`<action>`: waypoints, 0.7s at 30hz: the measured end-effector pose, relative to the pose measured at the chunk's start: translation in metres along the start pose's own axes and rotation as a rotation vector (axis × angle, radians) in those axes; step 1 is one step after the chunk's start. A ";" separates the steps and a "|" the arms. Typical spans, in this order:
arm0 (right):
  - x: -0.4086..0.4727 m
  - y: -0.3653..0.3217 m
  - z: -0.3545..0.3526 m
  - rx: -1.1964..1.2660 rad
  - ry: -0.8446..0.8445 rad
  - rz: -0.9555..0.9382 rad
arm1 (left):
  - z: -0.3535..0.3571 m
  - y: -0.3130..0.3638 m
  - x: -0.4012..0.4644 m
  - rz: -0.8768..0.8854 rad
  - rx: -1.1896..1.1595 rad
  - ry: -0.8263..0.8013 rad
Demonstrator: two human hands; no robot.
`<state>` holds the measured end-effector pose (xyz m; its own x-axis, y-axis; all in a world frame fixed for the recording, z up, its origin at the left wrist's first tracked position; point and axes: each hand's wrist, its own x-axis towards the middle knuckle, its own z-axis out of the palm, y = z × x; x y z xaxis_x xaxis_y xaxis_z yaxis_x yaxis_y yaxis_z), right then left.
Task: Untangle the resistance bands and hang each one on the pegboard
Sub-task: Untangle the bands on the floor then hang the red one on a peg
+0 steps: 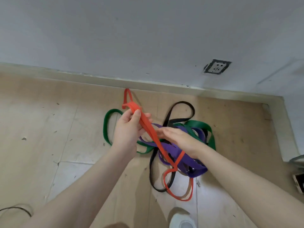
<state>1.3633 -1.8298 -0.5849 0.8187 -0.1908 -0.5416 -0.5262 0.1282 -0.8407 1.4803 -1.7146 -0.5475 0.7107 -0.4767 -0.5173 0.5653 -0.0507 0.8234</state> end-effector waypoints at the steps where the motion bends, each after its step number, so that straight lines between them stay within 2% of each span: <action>1: -0.005 0.010 0.005 -0.100 -0.041 0.013 | -0.002 0.002 0.001 0.003 -0.005 0.023; 2: -0.007 0.016 0.011 -0.205 -0.055 0.013 | -0.003 0.004 0.000 0.013 0.003 0.028; 4: -0.004 0.022 0.024 -0.324 0.037 -0.042 | -0.004 0.009 -0.003 0.045 0.012 0.026; 7: -0.002 0.003 0.036 -0.298 0.233 -0.110 | -0.012 0.025 -0.004 0.117 -0.063 0.022; 9: -0.004 -0.022 0.035 -0.273 0.285 -0.156 | -0.021 0.034 0.001 0.137 -0.042 0.023; 11: -0.008 -0.051 0.033 -0.247 0.258 -0.190 | -0.027 0.038 0.001 0.045 0.062 0.001; 13: -0.010 -0.077 0.034 -0.233 0.200 -0.202 | -0.028 0.034 -0.012 -0.048 0.123 -0.094; 15: -0.009 -0.098 0.036 -0.240 0.190 -0.223 | -0.027 0.026 -0.030 0.015 0.194 -0.216; 17: -0.003 -0.113 0.039 -0.280 0.208 -0.224 | -0.025 0.018 -0.041 0.123 0.280 -0.256; 21: 0.006 -0.129 0.048 -0.288 0.227 -0.205 | -0.021 0.013 -0.042 0.234 0.317 -0.040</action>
<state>1.4473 -1.8004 -0.4795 0.8585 -0.3981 -0.3233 -0.4272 -0.2060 -0.8804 1.4669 -1.6771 -0.5201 0.7844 -0.5414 -0.3027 0.2281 -0.2020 0.9525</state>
